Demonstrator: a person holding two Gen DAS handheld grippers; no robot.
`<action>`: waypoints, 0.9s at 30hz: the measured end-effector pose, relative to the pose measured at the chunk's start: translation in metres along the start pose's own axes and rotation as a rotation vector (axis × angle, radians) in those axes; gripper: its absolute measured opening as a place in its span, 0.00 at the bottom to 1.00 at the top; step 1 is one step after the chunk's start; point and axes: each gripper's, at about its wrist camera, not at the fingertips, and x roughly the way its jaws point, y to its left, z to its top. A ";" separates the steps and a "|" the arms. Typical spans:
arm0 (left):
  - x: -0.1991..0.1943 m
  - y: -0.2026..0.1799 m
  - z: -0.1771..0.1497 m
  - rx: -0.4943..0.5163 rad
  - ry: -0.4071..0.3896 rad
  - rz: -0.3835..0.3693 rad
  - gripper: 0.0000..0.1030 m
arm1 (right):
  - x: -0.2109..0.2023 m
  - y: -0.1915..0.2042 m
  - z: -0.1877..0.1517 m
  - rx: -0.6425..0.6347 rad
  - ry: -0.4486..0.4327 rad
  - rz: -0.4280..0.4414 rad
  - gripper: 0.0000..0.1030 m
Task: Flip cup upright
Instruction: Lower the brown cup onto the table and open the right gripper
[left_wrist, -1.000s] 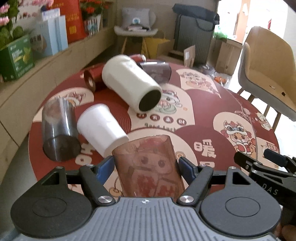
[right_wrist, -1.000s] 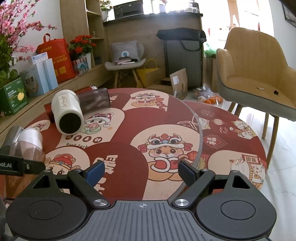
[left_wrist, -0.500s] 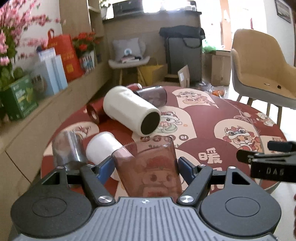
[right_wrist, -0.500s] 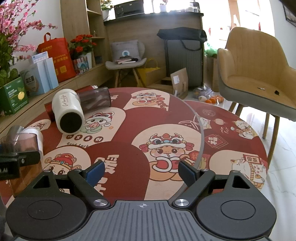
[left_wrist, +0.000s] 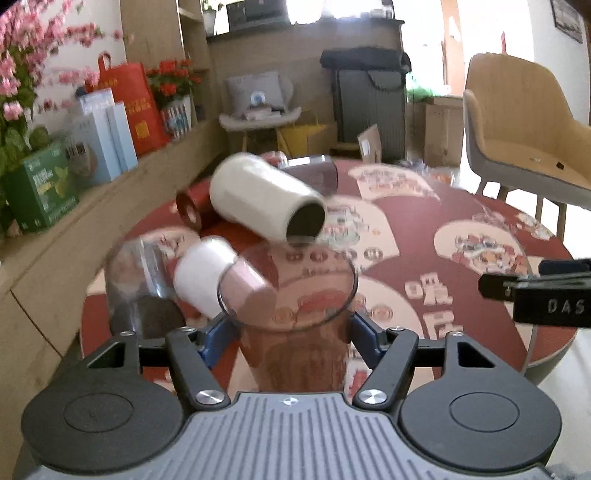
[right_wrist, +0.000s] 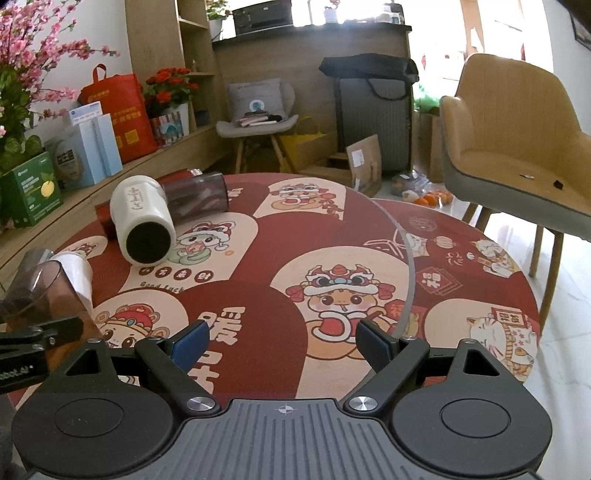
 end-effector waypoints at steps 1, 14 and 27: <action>0.001 0.002 -0.001 -0.013 0.018 -0.018 0.69 | 0.000 0.000 0.000 0.001 0.000 0.001 0.82; -0.027 0.022 -0.009 -0.035 0.041 -0.038 0.93 | -0.008 0.005 -0.002 -0.001 0.005 0.038 0.86; -0.067 0.062 -0.024 -0.072 0.097 0.070 0.97 | -0.045 0.049 -0.011 -0.086 0.028 0.071 1.00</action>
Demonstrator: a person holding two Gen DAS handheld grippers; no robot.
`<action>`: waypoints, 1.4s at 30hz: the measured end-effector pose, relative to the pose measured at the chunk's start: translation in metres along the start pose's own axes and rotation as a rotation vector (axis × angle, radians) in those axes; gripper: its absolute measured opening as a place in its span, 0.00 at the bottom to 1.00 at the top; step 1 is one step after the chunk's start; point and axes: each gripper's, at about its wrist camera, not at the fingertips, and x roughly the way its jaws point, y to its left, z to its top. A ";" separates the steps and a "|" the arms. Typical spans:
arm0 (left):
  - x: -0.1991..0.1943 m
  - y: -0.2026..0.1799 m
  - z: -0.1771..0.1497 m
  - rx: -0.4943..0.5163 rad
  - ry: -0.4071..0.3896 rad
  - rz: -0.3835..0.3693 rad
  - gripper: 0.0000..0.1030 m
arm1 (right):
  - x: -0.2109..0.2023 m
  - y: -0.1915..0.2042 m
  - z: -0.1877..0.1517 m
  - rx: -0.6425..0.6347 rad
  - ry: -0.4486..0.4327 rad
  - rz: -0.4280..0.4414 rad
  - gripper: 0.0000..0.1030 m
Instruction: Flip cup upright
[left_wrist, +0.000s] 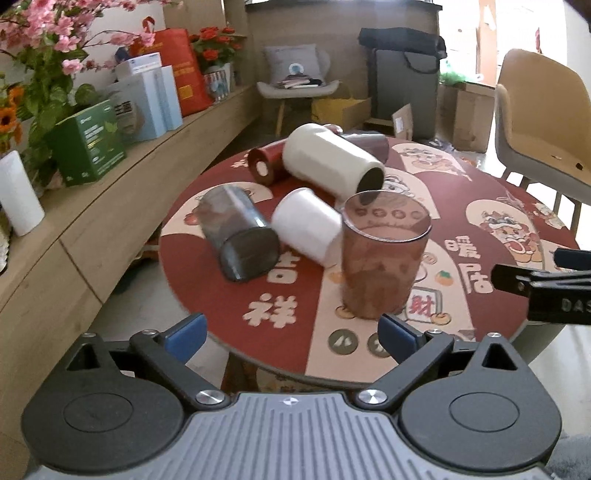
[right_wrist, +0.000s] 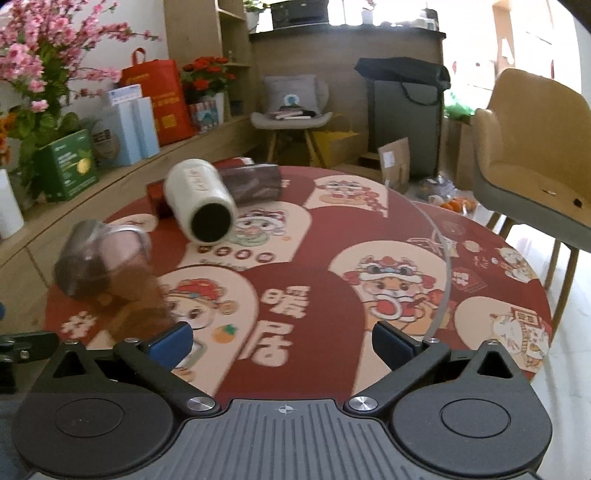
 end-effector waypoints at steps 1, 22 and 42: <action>0.000 0.002 -0.001 -0.004 0.003 0.002 0.97 | -0.005 0.005 -0.001 -0.012 -0.002 -0.002 1.00; -0.001 0.018 -0.030 -0.034 0.072 -0.026 0.98 | -0.041 0.030 -0.026 -0.029 -0.021 -0.040 1.00; 0.000 0.021 -0.030 -0.054 0.048 -0.027 0.98 | -0.030 0.024 -0.030 -0.004 -0.015 -0.036 1.00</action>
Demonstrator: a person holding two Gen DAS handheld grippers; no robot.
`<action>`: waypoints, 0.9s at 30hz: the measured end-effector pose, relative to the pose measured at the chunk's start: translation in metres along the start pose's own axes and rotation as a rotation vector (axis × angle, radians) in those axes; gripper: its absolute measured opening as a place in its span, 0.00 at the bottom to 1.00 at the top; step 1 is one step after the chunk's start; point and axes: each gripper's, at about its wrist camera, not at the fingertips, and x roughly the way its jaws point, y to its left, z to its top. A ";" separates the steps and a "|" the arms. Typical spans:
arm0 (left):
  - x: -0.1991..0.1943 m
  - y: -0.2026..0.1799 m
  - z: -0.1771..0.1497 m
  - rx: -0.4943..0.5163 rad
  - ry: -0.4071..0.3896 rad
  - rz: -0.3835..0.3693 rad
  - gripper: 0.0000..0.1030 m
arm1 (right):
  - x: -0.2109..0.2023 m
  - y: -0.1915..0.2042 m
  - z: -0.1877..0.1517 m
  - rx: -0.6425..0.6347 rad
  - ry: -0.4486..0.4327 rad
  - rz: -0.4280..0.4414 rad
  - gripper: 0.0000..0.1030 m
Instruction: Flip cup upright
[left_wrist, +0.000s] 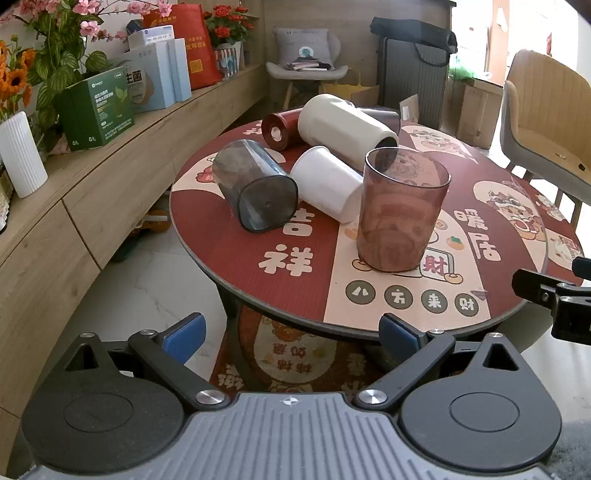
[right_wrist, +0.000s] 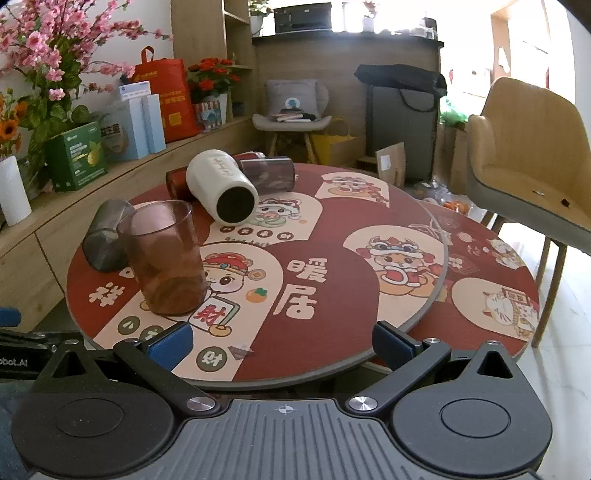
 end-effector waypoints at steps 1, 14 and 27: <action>0.000 0.000 0.000 -0.001 0.000 0.002 0.98 | 0.000 0.000 0.000 0.001 0.000 0.000 1.00; -0.002 0.003 0.002 -0.021 -0.022 0.012 0.98 | 0.000 -0.001 -0.001 -0.003 0.001 -0.003 1.00; -0.011 0.004 0.005 -0.029 -0.057 0.002 0.98 | -0.008 0.000 0.002 -0.012 -0.051 -0.010 1.00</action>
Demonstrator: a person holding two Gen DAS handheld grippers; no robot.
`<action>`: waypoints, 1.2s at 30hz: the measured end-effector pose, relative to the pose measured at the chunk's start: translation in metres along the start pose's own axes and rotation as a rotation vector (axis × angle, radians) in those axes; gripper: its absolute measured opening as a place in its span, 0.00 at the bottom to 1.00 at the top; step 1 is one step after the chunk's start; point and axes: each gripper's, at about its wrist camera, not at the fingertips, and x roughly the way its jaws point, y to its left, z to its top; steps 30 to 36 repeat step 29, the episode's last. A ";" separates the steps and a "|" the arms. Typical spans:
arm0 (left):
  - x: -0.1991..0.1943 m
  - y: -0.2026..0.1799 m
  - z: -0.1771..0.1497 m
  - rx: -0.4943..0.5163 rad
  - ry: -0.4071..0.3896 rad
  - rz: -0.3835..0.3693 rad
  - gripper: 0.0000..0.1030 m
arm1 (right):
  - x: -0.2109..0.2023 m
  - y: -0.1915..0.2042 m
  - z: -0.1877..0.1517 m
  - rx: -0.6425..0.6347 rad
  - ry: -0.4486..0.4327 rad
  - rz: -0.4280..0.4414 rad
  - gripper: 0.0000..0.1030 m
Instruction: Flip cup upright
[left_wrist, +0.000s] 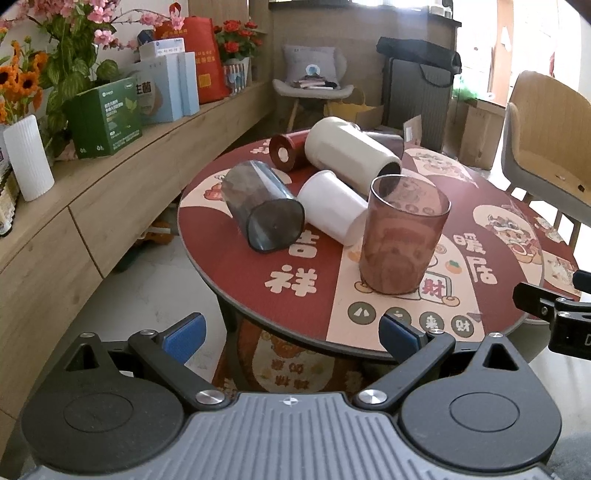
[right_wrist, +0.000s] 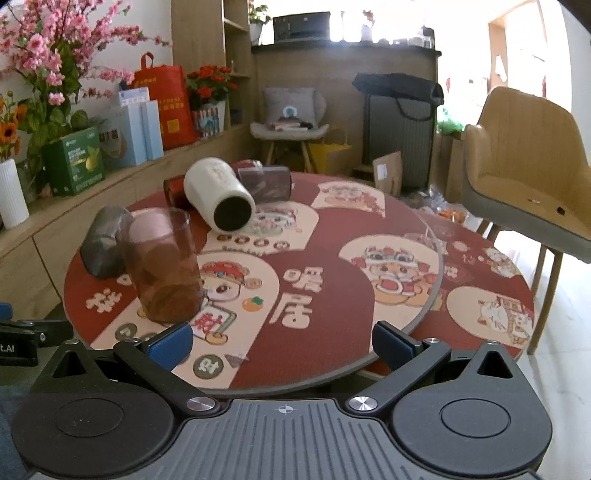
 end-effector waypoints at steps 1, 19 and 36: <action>-0.001 -0.001 0.001 0.003 0.005 0.002 0.98 | -0.002 0.002 0.001 -0.003 -0.003 -0.002 1.00; -0.064 0.005 -0.004 -0.011 -0.034 0.006 0.98 | -0.078 0.015 0.004 0.009 -0.028 -0.002 1.00; -0.062 0.004 -0.007 0.008 -0.032 0.012 0.98 | -0.078 0.014 0.002 0.018 -0.019 -0.009 1.00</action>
